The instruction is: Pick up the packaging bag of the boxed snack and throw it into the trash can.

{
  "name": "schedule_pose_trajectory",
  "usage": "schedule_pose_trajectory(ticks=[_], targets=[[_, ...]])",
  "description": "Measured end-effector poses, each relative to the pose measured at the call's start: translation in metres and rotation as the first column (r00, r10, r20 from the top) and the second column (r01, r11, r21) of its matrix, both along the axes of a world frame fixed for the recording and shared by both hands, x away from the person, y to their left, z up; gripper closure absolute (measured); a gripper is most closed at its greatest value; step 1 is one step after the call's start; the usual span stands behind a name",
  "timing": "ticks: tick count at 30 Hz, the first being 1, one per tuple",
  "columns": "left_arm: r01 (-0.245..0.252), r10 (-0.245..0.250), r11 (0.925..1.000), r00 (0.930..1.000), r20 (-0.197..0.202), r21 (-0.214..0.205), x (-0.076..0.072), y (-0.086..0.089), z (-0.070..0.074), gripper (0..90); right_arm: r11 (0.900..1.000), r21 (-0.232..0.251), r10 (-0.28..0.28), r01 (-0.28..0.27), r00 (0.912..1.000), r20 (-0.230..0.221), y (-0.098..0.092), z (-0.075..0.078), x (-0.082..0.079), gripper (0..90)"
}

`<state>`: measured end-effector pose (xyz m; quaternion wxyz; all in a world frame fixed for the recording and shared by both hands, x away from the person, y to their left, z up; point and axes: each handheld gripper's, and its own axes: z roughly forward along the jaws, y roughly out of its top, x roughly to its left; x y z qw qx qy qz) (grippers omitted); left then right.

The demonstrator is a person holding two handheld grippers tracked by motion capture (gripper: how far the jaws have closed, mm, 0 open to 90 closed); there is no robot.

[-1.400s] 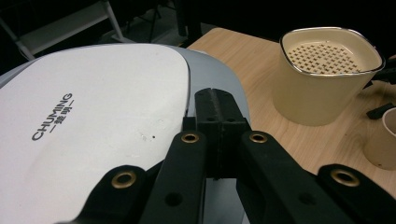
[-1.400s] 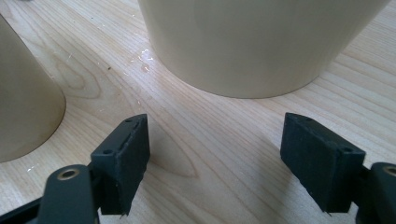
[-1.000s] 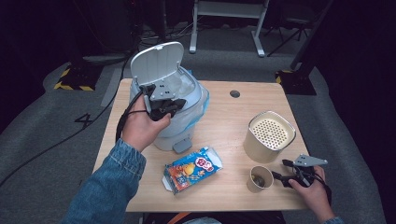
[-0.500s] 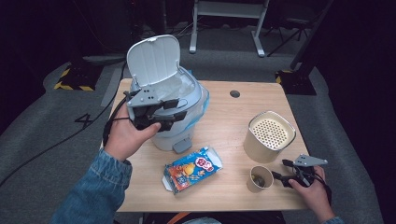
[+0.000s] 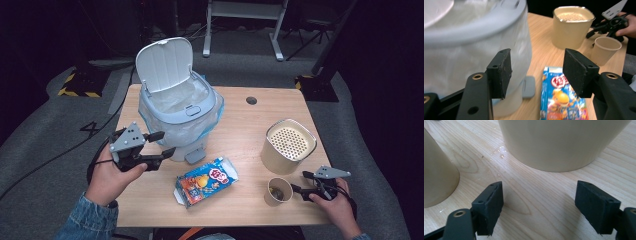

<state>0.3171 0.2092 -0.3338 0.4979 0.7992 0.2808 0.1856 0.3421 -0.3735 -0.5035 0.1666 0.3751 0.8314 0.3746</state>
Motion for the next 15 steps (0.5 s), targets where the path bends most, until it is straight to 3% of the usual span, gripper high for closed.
schedule_pose_trajectory(ticks=[11, 15], targets=[[-0.085, 0.086, 0.9962, 0.9939, -0.070, 0.019, -0.004, 0.032, -0.064, 38.6, 0.9984, 0.054, 0.014, -0.014, 0.9999, -0.002, -0.009, 0.021, -0.007, 31.7], [-0.119, 0.126, 0.9906, 0.9860, -0.110, 0.067, -0.002, 0.034, -0.091, 38.9, 0.9980, 0.054, 0.033, -0.032, 0.9994, -0.014, -0.015, 0.029, -0.009, 36.1]])
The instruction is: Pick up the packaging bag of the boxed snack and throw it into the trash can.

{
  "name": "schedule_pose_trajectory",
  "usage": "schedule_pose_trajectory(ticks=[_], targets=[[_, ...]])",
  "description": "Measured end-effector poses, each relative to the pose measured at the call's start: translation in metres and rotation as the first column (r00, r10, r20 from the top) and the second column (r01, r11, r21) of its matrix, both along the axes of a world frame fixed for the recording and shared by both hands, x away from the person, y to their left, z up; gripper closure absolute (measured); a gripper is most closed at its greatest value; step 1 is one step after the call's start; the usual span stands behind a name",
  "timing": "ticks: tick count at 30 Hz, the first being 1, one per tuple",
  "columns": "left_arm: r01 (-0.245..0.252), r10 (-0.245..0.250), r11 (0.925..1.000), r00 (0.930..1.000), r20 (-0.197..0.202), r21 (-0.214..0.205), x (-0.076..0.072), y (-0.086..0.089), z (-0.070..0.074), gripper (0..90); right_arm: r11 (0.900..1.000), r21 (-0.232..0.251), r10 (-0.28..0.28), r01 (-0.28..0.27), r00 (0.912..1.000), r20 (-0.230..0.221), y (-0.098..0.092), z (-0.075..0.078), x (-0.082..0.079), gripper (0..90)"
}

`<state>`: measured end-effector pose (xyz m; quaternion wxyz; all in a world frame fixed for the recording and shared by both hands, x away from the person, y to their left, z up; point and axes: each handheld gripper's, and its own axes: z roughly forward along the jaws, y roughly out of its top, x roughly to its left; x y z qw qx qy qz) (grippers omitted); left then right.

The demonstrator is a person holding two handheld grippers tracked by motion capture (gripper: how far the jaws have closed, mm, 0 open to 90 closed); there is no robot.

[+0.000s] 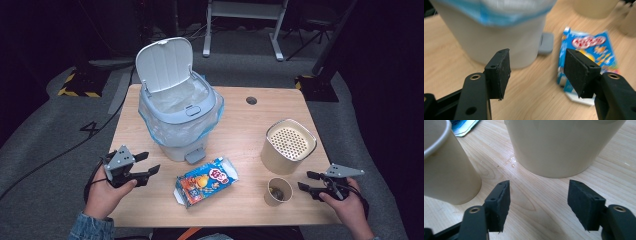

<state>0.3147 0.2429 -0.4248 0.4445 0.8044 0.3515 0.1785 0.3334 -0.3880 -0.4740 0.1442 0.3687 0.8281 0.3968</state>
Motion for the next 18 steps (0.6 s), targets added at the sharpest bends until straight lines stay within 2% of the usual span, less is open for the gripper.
schedule_pose_trajectory(ticks=[1, 3, 4, 5, 6, 8, 9, 11, 14, 18], targets=[[0.000, 0.000, 1.0000, 1.0000, 0.000, 0.000, 0.000, 0.000, 0.000, 38.9, 1.0000, -0.007, 0.003, -0.003, 1.0000, -0.002, -0.001, 0.002, 0.000, 36.3], [-0.001, 0.001, 0.9997, 0.9995, -0.033, 0.023, 0.003, -0.001, -0.016, 38.9, 1.0000, -0.004, 0.005, -0.005, 1.0000, -0.008, -0.002, 0.006, -0.001, 36.8], [-0.001, 0.001, 0.9997, 0.9995, -0.033, 0.023, 0.003, -0.001, -0.016, 38.8, 1.0000, -0.004, 0.005, -0.005, 1.0000, -0.008, -0.002, 0.006, -0.001, 36.8], [-0.005, 0.008, 0.9991, 0.9979, -0.064, 0.043, 0.006, -0.001, -0.026, 38.8, 0.9999, -0.003, 0.014, -0.014, 0.9998, -0.011, -0.002, 0.009, -0.002, 38.0], [-0.005, 0.009, 0.9986, 0.9968, -0.080, 0.053, 0.007, -0.001, -0.030, 38.8, 0.9999, -0.006, 0.015, -0.016, 0.9998, -0.013, -0.002, 0.011, -0.003, 38.3], [-0.006, 0.012, 0.9981, 0.9959, -0.090, 0.062, 0.007, -0.001, -0.034, 38.8, 0.9998, -0.004, 0.017, -0.017, 0.9997, -0.016, -0.003, 0.012, -0.003, 38.7], [-0.012, 0.022, 0.9971, 0.9915, -0.128, 0.075, 0.008, -0.001, -0.041, 39.2, 0.9997, -0.011, 0.023, -0.023, 0.9995, -0.023, -0.003, 0.017, -0.005, 40.6], [-0.012, 0.028, 0.9957, 0.9852, -0.169, 0.092, 0.008, -0.001, -0.050, 39.8, 0.9994, -0.021, 0.028, -0.028, 0.9994, -0.021, -0.003, 0.021, -0.006, 41.4], [-0.018, 0.039, 0.9941, 0.9790, -0.200, 0.107, 0.008, -0.002, -0.060, 39.5, 0.9991, -0.025, 0.035, -0.035, 0.9993, -0.017, -0.002, 0.029, -0.009, 41.9], [-0.024, 0.053, 0.9910, 0.9752, -0.215, 0.131, 0.008, -0.002, -0.070, 38.8, 0.9986, -0.019, 0.048, -0.049, 0.9988, -0.010, 0.000, 0.039, -0.012, 42.8]])
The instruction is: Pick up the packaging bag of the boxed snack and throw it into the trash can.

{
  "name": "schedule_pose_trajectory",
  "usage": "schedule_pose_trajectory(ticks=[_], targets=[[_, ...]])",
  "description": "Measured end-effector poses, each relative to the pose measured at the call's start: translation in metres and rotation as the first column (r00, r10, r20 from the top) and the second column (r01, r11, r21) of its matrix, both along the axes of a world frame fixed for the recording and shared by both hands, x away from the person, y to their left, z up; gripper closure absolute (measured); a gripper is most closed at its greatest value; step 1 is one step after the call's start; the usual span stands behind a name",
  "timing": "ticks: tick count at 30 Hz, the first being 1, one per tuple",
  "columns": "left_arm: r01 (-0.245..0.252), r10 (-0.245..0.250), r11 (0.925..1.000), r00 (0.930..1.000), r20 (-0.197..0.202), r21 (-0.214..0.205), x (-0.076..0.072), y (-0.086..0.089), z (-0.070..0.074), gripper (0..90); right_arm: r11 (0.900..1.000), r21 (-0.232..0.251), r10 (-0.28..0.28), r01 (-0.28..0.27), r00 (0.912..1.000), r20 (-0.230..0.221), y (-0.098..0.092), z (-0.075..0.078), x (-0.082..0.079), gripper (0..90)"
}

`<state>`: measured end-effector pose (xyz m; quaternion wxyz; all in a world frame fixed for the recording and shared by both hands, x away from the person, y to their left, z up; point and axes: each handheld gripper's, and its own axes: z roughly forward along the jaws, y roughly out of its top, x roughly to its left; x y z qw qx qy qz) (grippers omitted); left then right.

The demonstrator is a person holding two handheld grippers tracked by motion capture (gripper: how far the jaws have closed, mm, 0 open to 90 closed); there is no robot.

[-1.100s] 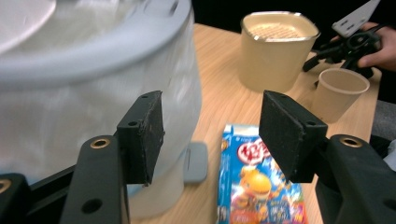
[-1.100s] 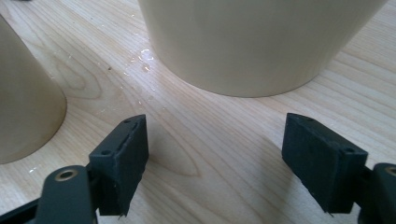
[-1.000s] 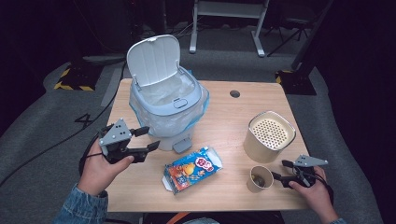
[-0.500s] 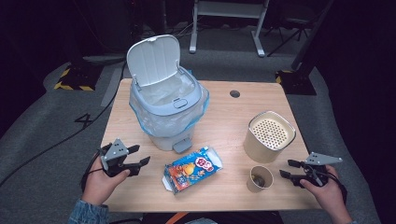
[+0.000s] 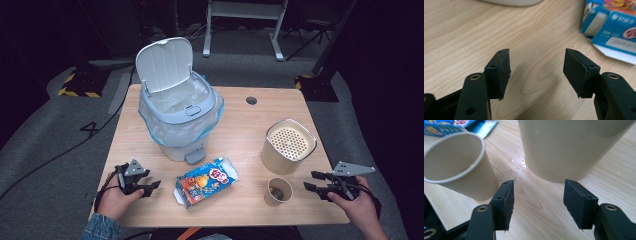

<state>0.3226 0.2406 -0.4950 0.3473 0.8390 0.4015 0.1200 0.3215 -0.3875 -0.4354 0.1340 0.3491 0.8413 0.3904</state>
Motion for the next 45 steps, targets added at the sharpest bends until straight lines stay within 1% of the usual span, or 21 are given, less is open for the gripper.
schedule_pose_trajectory(ticks=[1, 2, 5, 8, 13, 15, 16, 17, 20, 21, 24, 25, 26, 27, 28, 29, 30, 32, 35, 41, 45], targets=[[0.004, -0.004, 1.0000, 1.0000, 0.003, 0.007, 0.000, 0.000, -0.002, 38.2, 1.0000, 0.001, 0.004, -0.004, 1.0000, 0.000, 0.001, 0.002, -0.001, 43.3], [0.006, -0.006, 1.0000, 0.9998, 0.017, 0.002, -0.001, 0.000, -0.004, 37.4, 1.0000, 0.000, 0.008, -0.008, 1.0000, 0.002, 0.003, 0.005, -0.001, 43.8], [0.003, -0.003, 1.0000, 0.9996, 0.028, -0.002, -0.001, -0.001, -0.005, 36.0, 0.9995, 0.005, 0.033, -0.033, 0.9994, 0.010, 0.007, 0.012, -0.003, 46.3], [0.015, -0.017, 0.9997, 0.9974, 0.070, 0.019, -0.003, -0.001, -0.009, 33.8, 0.9979, 0.018, 0.062, -0.062, 0.9978, 0.022, 0.014, 0.024, -0.005, 47.1], [0.003, -0.004, 0.9998, 0.9974, 0.073, 0.020, -0.005, -0.001, -0.009, 33.2, 0.9916, 0.055, 0.116, -0.117, 0.9929, 0.028, 0.028, 0.039, -0.006, 47.0], [0.003, -0.004, 0.9998, 0.9974, 0.071, 0.020, -0.005, 0.000, -0.009, 33.2, 0.9905, 0.058, 0.123, -0.125, 0.9920, 0.029, 0.031, 0.041, -0.006, 47.0], [0.002, -0.004, 0.9998, 0.9972, 0.074, 0.021, -0.006, 0.001, -0.009, 33.1, 0.9843, 0.075, 0.158, -0.160, 0.9869, 0.035, 0.041, 0.047, -0.005, 47.0], [0.002, -0.004, 0.9998, 0.9972, 0.074, 0.021, -0.006, 0.001, -0.009, 33.1, 0.9843, 0.075, 0.158, -0.160, 0.9869, 0.035, 0.041, 0.047, -0.005, 47.0], [-0.003, 0.001, 0.9998, 0.9975, 0.070, 0.019, -0.007, 0.001, -0.009, 33.2, 0.9775, 0.083, 0.191, -0.194, 0.9806, 0.042, 0.055, 0.053, -0.002, 46.8], [-0.005, 0.003, 0.9999, 0.9977, 0.068, 0.016, -0.007, 0.001, -0.009, 33.2, 0.9718, 0.088, 0.216, -0.219, 0.9754, 0.045, 0.066, 0.056, 0.001, 46.4], [-0.004, 0.003, 0.9999, 0.9977, 0.068, 0.017, -0.007, 0.001, -0.009, 33.1, 0.9648, 0.087, 0.245, -0.248, 0.9683, 0.048, 0.083, 0.060, 0.005, 45.8], [-0.004, 0.003, 0.9999, 0.9977, 0.068, 0.017, -0.007, 0.001, -0.009, 33.1, 0.9648, 0.087, 0.245, -0.248, 0.9683, 0.048, 0.083, 0.060, 0.005, 45.8], [-0.004, 0.003, 0.9999, 0.9977, 0.068, 0.016, -0.007, 0.001, -0.009, 33.1, 0.9608, 0.085, 0.261, -0.264, 0.9644, 0.044, 0.094, 0.062, 0.008, 45.2], [-0.004, 0.003, 0.9999, 0.9977, 0.068, 0.016, -0.007, 0.001, -0.009, 33.1, 0.9608, 0.085, 0.261, -0.264, 0.9644, 0.044, 0.094, 0.062, 0.008, 45.2], [-0.003, 0.002, 0.9999, 0.9977, 0.068, 0.017, -0.007, 0.001, -0.009, 33.1, 0.9568, 0.078, 0.277, -0.280, 0.9597, 0.046, 0.107, 0.063, 0.012, 44.6], [-0.003, 0.002, 0.9999, 0.9977, 0.068, 0.017, -0.007, 0.001, -0.009, 33.1, 0.9568, 0.078, 0.277, -0.280, 0.9597, 0.046, 0.107, 0.063, 0.012, 44.6], [-0.003, 0.002, 0.9999, 0.9977, 0.068, 0.017, -0.007, 0.001, -0.009, 33.0, 0.9532, 0.076, 0.290, -0.293, 0.9560, 0.045, 0.118, 0.064, 0.015, 44.6], [-0.003, 0.002, 0.9999, 0.9977, 0.068, 0.017, -0.007, 0.001, -0.009, 33.1, 0.9525, 0.076, 0.292, -0.295, 0.9553, 0.044, 0.121, 0.063, 0.015, 44.5], [-0.002, 0.001, 0.9998, 0.9973, 0.073, 0.020, -0.006, 0.001, -0.009, 33.2, 0.9460, 0.075, 0.314, -0.315, 0.9489, 0.033, 0.143, 0.060, 0.022, 43.7], [-0.006, 0.005, 0.9999, 0.9976, 0.069, 0.016, -0.006, 0.000, -0.009, 33.1, 0.9385, 0.065, 0.339, -0.339, 0.9407, 0.018, 0.169, 0.054, 0.030, 41.7], [-0.007, 0.006, 0.9999, 0.9976, 0.069, 0.016, -0.006, 0.000, -0.009, 33.2, 0.9307, 0.046, 0.363, -0.363, 0.9317, -0.001, 0.191, 0.047, 0.036, 41.0]])
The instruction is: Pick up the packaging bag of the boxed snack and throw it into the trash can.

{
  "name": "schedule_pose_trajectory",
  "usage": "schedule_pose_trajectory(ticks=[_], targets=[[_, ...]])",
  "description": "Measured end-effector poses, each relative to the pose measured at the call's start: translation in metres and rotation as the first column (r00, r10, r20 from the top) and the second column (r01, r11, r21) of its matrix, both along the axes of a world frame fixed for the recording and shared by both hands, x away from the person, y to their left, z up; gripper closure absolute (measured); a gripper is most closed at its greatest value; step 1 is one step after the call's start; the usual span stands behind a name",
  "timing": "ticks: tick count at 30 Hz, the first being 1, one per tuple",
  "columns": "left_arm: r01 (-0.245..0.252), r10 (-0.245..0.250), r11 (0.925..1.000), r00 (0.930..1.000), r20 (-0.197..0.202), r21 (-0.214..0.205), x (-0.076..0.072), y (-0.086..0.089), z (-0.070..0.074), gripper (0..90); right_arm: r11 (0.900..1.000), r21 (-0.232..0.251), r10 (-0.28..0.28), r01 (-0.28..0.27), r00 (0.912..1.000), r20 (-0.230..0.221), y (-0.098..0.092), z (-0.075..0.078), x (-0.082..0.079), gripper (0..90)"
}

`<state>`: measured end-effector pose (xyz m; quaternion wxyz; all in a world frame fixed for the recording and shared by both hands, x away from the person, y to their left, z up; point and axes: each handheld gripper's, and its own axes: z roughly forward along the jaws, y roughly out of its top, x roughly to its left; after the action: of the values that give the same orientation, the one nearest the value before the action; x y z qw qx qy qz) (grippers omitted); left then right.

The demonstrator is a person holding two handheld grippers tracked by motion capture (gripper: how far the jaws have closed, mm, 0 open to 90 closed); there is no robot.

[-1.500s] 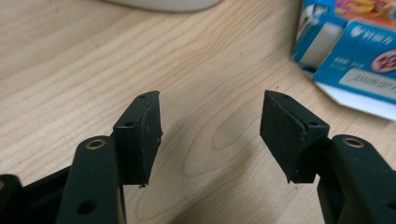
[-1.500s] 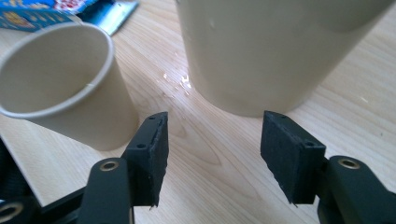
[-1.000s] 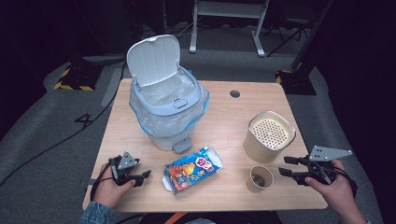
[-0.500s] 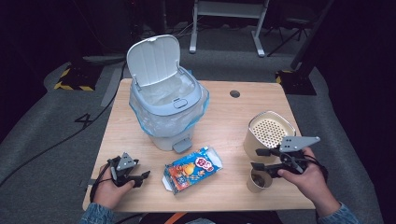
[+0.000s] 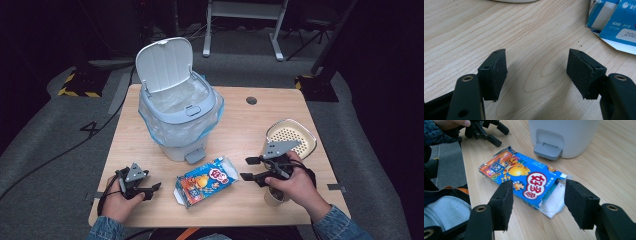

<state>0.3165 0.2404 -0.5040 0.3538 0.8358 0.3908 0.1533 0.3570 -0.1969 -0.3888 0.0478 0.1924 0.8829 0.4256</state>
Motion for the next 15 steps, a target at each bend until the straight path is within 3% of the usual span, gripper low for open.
schedule_pose_trajectory(ticks=[8, 15], targets=[[0.001, -0.001, 1.0000, 1.0000, 0.002, 0.003, 0.000, 0.000, 0.000, 33.2, 0.9987, -0.037, 0.034, -0.035, 0.9994, -0.006, 0.034, -0.009, 0.004, 39.6], [0.002, -0.002, 1.0000, 1.0000, 0.003, 0.005, 0.000, 0.000, 0.000, 33.2, 0.9884, -0.114, 0.100, -0.101, 0.9949, -0.017, 0.065, -0.024, 0.001, 37.9]])
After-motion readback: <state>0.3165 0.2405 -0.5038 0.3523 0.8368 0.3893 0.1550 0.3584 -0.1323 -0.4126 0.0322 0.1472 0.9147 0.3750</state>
